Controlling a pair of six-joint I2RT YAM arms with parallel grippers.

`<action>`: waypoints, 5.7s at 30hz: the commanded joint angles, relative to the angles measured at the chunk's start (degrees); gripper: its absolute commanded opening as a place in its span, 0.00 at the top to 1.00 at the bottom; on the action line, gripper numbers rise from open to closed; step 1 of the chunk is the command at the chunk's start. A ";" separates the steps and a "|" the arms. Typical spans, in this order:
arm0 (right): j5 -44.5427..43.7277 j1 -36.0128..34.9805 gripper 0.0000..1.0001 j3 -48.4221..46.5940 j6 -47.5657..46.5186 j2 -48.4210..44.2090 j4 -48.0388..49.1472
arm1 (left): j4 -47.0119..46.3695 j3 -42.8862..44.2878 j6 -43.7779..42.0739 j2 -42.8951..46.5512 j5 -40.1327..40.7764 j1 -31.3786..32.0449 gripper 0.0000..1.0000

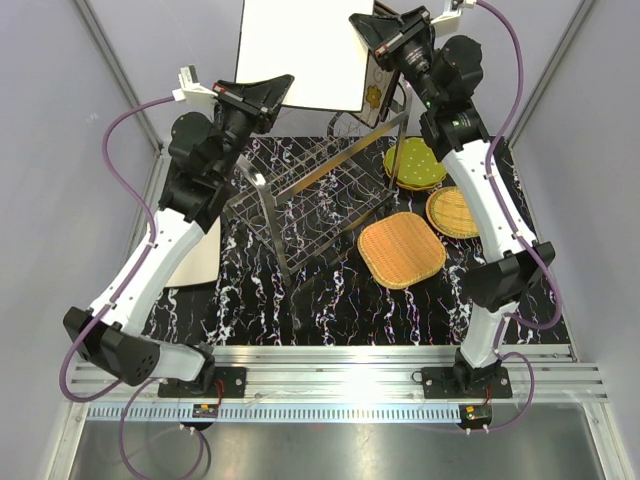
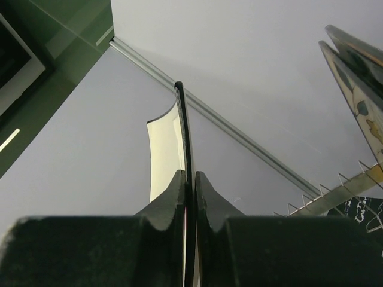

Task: Unload the plates from the dish rack
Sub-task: Pass the plate from the right arm to the left, then place the plate on the table

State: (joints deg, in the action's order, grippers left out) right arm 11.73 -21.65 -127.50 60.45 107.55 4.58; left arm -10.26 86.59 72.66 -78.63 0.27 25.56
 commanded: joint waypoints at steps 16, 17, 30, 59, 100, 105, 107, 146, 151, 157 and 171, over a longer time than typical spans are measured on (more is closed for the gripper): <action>5.85 -1.20 0.08 3.49 1.78 -7.70 13.44 | -11.35 -9.76 -5.08 16.05 -3.77 -11.66 1.00; 6.03 -1.20 0.07 3.75 1.69 -7.88 13.44 | -11.36 -9.86 -4.47 16.75 -4.75 -12.72 1.00; 16.20 -1.20 0.00 12.71 -8.40 -11.74 20.90 | -9.96 -15.39 -2.79 26.50 -9.32 -25.47 1.00; 38.19 7.50 0.00 23.88 -33.90 -20.80 11.16 | -2.66 -19.79 -2.26 33.81 -14.86 -54.48 1.00; 40.39 17.96 0.00 38.03 -35.92 -29.67 7.90 | 10.88 -39.29 -18.43 32.84 -11.79 -54.57 1.00; 40.31 18.40 0.00 38.73 -35.31 -29.85 7.99 | 10.44 -41.41 -18.35 32.49 -12.75 -54.57 1.00; 40.39 18.48 0.00 39.00 -34.78 -29.76 8.25 | 10.44 -42.46 -18.61 32.31 -12.84 -54.56 1.00; 41.01 18.66 0.00 43.30 -30.48 -30.12 10.45 | 8.33 -54.59 -20.02 31.08 -13.81 -54.57 1.00; 41.01 18.66 0.00 43.39 -30.74 -30.38 10.19 | 8.07 -55.12 -20.02 30.47 -14.16 -54.65 1.00; 40.92 18.75 0.00 43.65 -31.00 -30.47 10.01 | 8.15 -55.30 -20.46 29.33 -14.86 -54.57 1.00; 40.92 18.75 0.00 44.27 -31.18 -30.55 9.84 | 9.20 -56.88 -21.25 27.66 -15.57 -55.27 1.00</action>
State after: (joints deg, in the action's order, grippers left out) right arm 51.75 -3.29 -83.29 29.61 79.13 12.58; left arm 9.37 28.49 51.40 -51.27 -12.45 -29.21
